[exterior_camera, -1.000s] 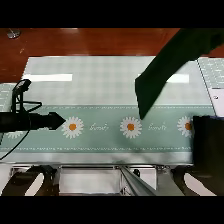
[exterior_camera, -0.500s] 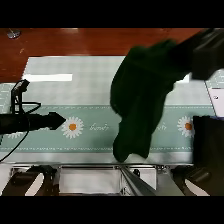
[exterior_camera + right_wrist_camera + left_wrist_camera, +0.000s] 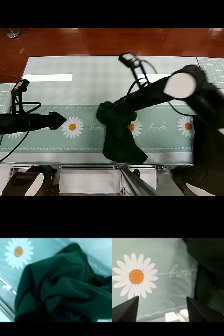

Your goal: Fold the shirts.

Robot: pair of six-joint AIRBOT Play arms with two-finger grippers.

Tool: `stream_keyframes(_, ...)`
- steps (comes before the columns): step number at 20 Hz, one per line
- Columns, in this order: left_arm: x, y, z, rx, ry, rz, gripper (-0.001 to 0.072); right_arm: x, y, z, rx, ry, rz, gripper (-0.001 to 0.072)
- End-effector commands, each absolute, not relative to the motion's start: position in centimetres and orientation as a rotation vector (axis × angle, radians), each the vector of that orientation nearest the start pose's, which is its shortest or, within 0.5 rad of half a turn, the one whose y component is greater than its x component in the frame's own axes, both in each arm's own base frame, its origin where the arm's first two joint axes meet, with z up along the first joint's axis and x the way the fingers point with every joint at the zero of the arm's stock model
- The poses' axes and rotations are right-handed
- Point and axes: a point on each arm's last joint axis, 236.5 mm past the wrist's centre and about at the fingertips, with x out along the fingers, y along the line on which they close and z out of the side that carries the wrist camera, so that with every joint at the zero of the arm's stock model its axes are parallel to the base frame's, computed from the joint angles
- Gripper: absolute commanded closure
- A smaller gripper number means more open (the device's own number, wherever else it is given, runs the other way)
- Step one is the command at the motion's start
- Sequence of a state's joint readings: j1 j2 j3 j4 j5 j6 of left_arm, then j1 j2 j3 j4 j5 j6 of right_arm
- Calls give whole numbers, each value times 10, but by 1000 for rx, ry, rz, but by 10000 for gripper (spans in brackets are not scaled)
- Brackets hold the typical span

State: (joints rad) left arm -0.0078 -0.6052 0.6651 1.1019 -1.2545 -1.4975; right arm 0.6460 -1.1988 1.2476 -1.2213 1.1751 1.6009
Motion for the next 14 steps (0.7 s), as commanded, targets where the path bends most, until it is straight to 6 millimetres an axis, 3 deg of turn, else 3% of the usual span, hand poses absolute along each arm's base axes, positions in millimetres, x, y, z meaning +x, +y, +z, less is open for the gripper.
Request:
stream_keyframes(1, 216, -115, 44, -367, 1200, -392, 5, 270, 282, -1, -109, 1427, 585, 685)
stream_keyframes(2, 209, -118, 35, -375, 1232, -401, 5, 273, 274, -19, -126, 1466, 523, 499)
stream_keyframes(3, 201, -121, 24, -374, 1265, -410, 5, 277, 269, -28, -142, 1484, 509, 129)
stream_keyframes(5, 182, -127, 0, -368, 1338, -426, 5, 289, 249, -26, -127, 1490, 493, 93)
stream_keyframes(7, 163, -137, -19, -386, 1407, -450, 5, 313, 210, 2, -60, 1430, 437, 93)
stream_keyframes(10, 159, -172, -26, -501, 1379, -527, 5, 342, 115, 47, 67, 1294, 237, 93)
stream_keyframes(12, 166, -195, -32, -580, 1304, -549, 5, 329, 65, 40, 151, 1284, 124, 94)
stream_keyframes(14, 165, -214, -44, -614, 1276, -561, 5, 296, 45, 8, 231, 1350, 64, 94)
